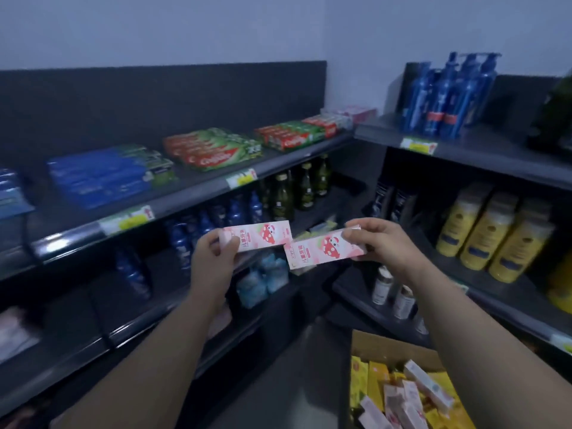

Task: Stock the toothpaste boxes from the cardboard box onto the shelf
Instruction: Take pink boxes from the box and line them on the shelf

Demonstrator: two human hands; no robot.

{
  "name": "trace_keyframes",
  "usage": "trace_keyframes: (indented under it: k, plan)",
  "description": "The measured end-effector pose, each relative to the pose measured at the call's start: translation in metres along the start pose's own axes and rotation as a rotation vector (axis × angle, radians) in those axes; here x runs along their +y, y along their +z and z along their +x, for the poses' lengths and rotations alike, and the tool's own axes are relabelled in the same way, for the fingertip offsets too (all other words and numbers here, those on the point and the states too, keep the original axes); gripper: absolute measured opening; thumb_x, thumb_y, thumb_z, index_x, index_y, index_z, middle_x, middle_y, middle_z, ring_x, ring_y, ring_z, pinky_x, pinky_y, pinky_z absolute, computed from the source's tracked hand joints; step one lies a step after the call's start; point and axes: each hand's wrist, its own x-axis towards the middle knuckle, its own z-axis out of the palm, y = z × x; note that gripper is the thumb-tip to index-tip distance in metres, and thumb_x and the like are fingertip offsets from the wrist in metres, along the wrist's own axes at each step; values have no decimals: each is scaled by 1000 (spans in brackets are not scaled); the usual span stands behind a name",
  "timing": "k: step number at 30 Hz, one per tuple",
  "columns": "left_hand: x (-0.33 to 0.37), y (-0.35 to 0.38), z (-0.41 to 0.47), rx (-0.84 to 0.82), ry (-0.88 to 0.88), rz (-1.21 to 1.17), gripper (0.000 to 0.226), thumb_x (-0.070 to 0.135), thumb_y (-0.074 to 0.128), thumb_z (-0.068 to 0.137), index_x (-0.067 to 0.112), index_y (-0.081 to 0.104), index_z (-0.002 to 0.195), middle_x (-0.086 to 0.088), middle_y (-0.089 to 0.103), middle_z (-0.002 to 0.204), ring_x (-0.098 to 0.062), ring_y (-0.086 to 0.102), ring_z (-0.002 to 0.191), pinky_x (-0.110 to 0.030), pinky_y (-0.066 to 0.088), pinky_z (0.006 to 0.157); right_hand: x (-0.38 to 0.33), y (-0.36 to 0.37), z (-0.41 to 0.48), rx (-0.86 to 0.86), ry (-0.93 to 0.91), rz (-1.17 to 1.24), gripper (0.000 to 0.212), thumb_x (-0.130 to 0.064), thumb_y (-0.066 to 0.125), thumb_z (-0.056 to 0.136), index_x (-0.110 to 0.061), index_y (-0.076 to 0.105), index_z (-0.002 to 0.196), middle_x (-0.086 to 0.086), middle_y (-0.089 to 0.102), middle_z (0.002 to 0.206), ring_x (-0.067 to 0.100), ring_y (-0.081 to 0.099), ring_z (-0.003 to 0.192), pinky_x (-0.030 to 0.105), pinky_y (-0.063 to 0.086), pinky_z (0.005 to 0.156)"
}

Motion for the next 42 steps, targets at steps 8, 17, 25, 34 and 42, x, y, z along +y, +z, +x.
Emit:
trace_keyframes:
  k: [8, 17, 25, 34, 42]
  plan:
    - [50, -145, -4, 260, 1, -126, 35, 8, 59, 92, 1, 47, 125, -18, 62, 117, -23, 64, 98, -29, 54, 75, -63, 147, -14, -187, -140, 8, 20, -14, 71, 83, -5, 70, 101, 0, 59, 71, 14, 60, 70, 30, 57, 62]
    - [106, -343, -57, 495, 104, -128, 33, 8, 61, 92, 4, 48, 122, -16, 65, 111, -29, 65, 100, -32, 56, 82, -109, 333, -73, -437, -206, 49, 19, -16, 69, 85, -5, 69, 100, 4, 68, 87, 15, 64, 79, 30, 58, 65]
    - [125, -493, -85, 667, 121, 8, 36, 19, 66, 87, 12, 53, 120, -9, 69, 106, -24, 68, 96, -45, 54, 90, -128, 468, -115, -556, -270, 90, 15, -16, 73, 81, -10, 71, 95, -8, 67, 69, 6, 63, 65, 29, 54, 69]
    - [129, -581, -57, 771, 97, 26, 32, 12, 62, 88, 16, 51, 119, -7, 65, 109, -23, 66, 95, -42, 54, 89, -147, 573, -98, -658, -261, 116, 17, -13, 74, 80, -6, 71, 95, -1, 70, 74, 11, 66, 69, 28, 55, 64]
    - [127, -631, 3, 773, 75, 143, 35, 16, 60, 92, 16, 52, 126, -5, 65, 113, -18, 62, 102, -32, 48, 89, -174, 652, -44, -759, -320, 87, 19, -13, 71, 83, -7, 67, 101, 7, 73, 85, 15, 68, 73, 26, 56, 61]
